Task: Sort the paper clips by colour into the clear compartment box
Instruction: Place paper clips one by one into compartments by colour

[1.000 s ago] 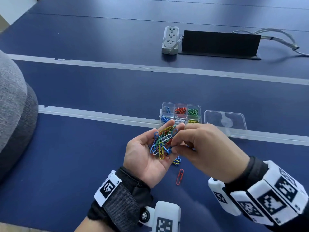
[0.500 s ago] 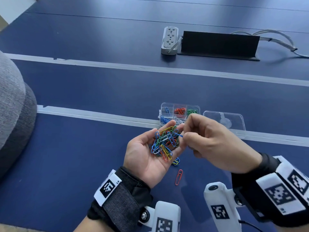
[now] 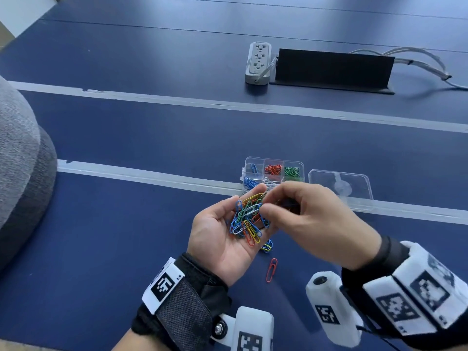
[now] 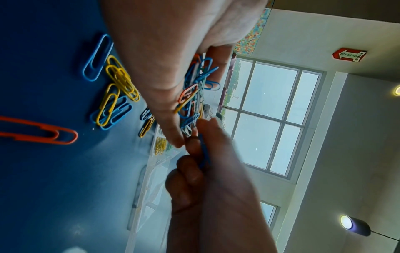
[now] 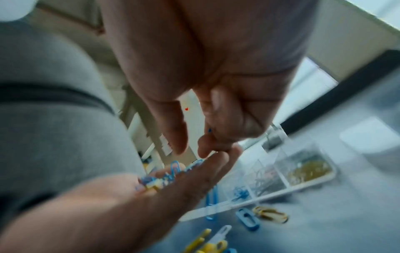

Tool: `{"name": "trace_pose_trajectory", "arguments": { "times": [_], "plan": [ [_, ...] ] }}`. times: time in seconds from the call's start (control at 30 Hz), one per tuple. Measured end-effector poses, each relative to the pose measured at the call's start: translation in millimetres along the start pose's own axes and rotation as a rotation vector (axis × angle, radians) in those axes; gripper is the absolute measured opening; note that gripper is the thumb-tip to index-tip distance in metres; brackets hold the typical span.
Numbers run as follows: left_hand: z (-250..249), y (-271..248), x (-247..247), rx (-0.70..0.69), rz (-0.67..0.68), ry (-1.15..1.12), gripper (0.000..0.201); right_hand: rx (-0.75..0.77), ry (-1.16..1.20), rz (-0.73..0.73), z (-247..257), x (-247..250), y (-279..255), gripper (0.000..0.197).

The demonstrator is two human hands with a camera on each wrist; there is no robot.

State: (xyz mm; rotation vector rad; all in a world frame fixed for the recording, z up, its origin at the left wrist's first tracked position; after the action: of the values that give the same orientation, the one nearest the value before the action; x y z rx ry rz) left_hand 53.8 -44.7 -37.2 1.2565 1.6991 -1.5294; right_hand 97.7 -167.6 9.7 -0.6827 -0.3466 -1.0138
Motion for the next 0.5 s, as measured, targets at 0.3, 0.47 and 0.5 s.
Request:
{"name": "trace_pose_trajectory", "arguments": {
  "times": [0.3, 0.47, 0.5],
  "plan": [
    [-3, -2, 1, -0.021, -0.009, -0.027, 0.044, 0.092, -0.402, -0.072, 15, -7, 1, 0.015],
    [-7, -1, 3, -0.040, -0.031, -0.021, 0.042, 0.135, -0.338, 0.024, 19, -4, 6, 0.009],
    [-7, 0, 3, -0.041, -0.031, -0.012, 0.042, 0.141, -0.328, 0.034, 20, -3, 8, 0.009]
  ]
}}
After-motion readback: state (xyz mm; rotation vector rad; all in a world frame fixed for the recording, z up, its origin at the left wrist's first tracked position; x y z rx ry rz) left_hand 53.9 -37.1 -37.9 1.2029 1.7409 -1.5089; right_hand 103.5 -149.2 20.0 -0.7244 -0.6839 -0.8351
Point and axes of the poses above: each hand's wrist, its own y-axis towards the middle knuckle, its own x-axis out of the back of the hand, z = x × y, the point moved 2 cm from there along y, towards the middle knuckle, and after that the axes turned 9 degrees about -x, right-handed, at the moved point
